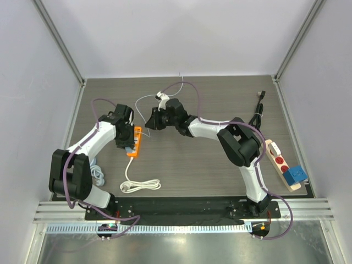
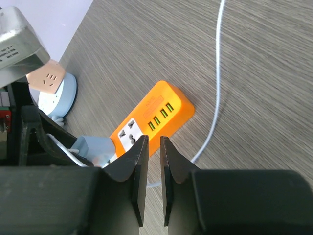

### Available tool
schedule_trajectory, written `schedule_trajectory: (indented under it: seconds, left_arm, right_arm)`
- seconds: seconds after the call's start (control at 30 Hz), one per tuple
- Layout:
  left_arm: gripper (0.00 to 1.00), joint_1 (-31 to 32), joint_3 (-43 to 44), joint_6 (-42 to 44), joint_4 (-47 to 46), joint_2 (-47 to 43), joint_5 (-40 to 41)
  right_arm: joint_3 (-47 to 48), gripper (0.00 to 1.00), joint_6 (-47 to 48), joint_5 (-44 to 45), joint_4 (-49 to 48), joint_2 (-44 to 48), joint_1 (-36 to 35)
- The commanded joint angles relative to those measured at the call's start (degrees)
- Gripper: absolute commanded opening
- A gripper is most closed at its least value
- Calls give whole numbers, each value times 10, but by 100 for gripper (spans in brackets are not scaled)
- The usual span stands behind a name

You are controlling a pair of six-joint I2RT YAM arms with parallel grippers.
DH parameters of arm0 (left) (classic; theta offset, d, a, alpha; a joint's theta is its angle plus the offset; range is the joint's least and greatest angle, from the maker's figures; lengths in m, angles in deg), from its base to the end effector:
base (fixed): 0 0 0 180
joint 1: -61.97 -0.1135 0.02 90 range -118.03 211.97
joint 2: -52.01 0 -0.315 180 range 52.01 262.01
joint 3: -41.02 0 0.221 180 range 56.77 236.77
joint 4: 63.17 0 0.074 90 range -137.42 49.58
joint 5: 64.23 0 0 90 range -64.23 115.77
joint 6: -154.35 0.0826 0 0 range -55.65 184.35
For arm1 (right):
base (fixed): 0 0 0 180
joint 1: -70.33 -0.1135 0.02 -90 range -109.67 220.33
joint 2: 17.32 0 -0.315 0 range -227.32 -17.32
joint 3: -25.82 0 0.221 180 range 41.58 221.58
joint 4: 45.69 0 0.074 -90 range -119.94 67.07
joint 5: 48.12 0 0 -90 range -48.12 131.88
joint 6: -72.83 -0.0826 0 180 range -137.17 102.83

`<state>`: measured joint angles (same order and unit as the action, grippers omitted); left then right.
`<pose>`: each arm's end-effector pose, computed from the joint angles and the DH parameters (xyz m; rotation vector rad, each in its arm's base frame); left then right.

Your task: Pull the plug off the socket

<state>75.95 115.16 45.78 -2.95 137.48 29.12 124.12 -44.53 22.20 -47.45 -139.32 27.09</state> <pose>0.2548 -0.0584 0.2357 -0.1261 2.8131 -0.0491 0.3671 0.3834 0.2351 -0.5329 2.0428 1.1150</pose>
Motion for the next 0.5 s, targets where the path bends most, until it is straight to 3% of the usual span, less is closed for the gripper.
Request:
schedule_trajectory:
  seconds: [0.0,0.47]
  left_arm:
    - [28,-3,0,5,-17,-21,-15]
    - [11,-3,1,0,-23,-34,-9]
  right_arm:
    - [35,22,6,-11,-2,-6,-16]
    - [170,22,31,-16,75,-109,-53]
